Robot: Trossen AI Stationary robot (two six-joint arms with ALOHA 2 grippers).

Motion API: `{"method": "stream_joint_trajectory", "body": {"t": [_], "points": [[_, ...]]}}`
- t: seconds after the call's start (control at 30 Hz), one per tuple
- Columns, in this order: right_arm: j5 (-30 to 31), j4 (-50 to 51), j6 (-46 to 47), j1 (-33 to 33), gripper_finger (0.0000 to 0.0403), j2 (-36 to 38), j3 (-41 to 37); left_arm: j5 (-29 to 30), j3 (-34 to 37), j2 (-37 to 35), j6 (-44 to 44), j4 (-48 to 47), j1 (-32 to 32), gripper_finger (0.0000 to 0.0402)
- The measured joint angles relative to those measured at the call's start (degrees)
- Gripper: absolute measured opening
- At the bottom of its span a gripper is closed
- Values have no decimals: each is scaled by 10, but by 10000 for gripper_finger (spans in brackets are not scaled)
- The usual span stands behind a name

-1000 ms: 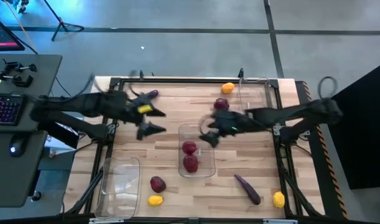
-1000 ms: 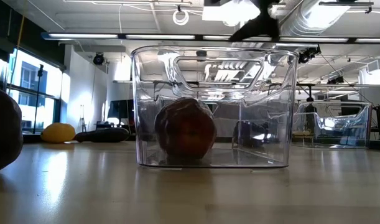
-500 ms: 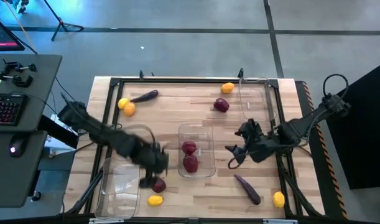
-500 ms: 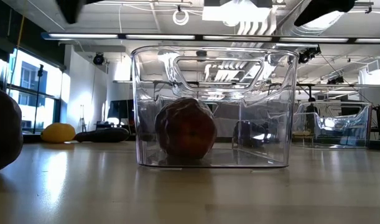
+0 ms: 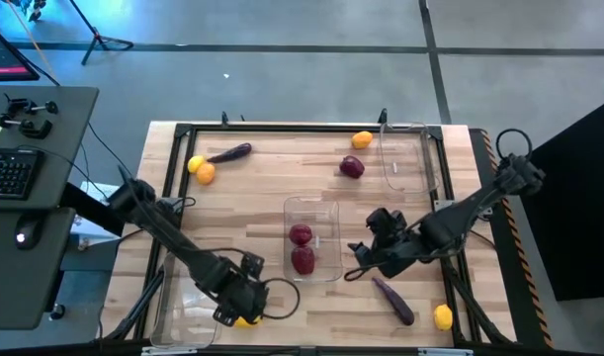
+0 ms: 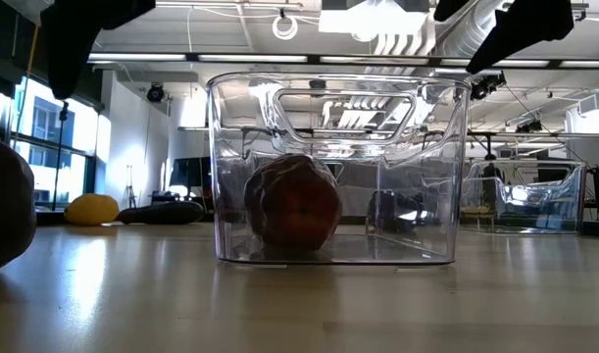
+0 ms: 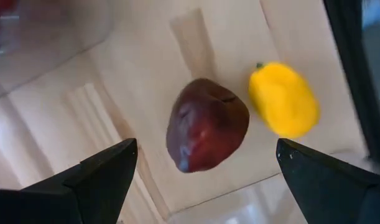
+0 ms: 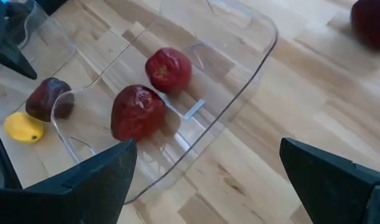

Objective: Sort produce into baskets
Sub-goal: Put the red apple into the middle transparent bin

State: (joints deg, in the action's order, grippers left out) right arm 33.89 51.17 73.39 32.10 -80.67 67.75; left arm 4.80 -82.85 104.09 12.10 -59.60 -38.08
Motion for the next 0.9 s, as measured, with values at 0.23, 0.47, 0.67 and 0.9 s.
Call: {"method": "stream_joint_trajectory", "body": {"t": [0.23,0.47,0.67,0.9], "points": [[-37,-38,13,-1,385,-45,0,-8,4,37,-91,30,6,372],[-75,-67,12,2,385,-69,0,-27,51,39,-109,66,9,372],[-74,-71,12,6,385,-71,0,-26,52,40,-122,101,13,372],[-79,-78,12,6,385,-71,0,-26,53,50,-97,99,30,372]]}}
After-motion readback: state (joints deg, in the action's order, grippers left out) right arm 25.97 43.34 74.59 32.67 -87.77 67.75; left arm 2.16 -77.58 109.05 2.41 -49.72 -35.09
